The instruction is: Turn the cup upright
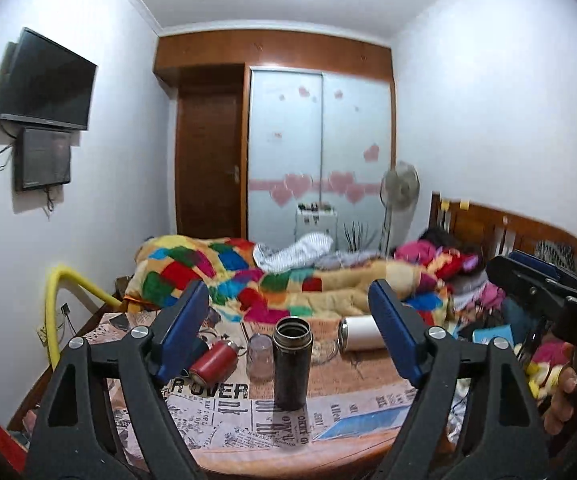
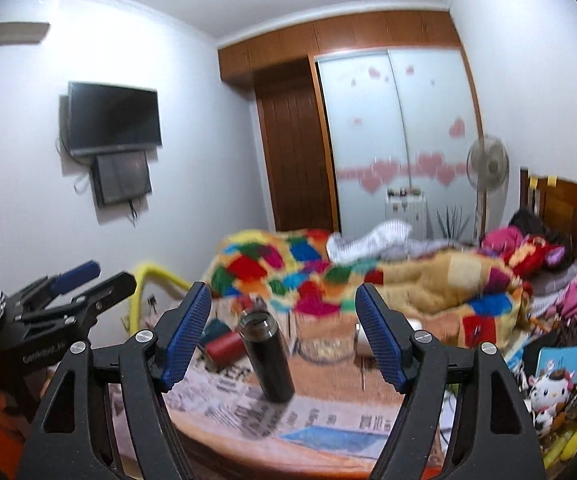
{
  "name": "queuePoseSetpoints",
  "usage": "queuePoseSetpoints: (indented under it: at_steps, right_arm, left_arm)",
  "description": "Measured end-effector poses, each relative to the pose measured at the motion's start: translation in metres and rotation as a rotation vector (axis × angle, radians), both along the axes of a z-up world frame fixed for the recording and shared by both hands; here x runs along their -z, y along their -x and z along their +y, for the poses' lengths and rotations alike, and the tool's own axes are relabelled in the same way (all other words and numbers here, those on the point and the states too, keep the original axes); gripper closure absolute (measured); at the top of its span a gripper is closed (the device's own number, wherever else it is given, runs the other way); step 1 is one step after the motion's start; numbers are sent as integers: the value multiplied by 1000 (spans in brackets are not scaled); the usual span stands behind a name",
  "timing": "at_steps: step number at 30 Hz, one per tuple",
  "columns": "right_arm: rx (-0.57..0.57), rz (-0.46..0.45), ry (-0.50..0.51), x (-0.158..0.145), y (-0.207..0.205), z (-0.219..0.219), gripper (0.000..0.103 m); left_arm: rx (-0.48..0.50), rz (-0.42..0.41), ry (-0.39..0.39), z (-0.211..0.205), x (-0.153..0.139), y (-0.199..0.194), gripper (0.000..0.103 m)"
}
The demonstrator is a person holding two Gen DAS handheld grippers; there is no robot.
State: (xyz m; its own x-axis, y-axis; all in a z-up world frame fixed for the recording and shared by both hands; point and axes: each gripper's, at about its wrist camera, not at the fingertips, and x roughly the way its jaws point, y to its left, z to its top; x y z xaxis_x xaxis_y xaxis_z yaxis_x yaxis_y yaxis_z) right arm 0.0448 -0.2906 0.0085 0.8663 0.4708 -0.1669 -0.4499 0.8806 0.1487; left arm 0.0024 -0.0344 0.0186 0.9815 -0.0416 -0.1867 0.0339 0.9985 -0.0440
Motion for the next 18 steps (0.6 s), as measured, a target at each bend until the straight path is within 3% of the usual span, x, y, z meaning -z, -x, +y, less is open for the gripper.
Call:
queuePoseSetpoints:
  at_steps: [4, 12, 18]
  right_arm:
    - [17, -59, -4, -5, 20, 5, 26]
    - [73, -81, 25, -1, 36, 13, 1]
    - [94, -87, 59, 0, 40, 15, 0]
  left_arm:
    - [-23, -35, 13, 1, -1, 20, 14]
    - [-55, -44, 10, -4, 8, 43, 3]
    - [-58, -55, -3, -8, 8, 50, 2]
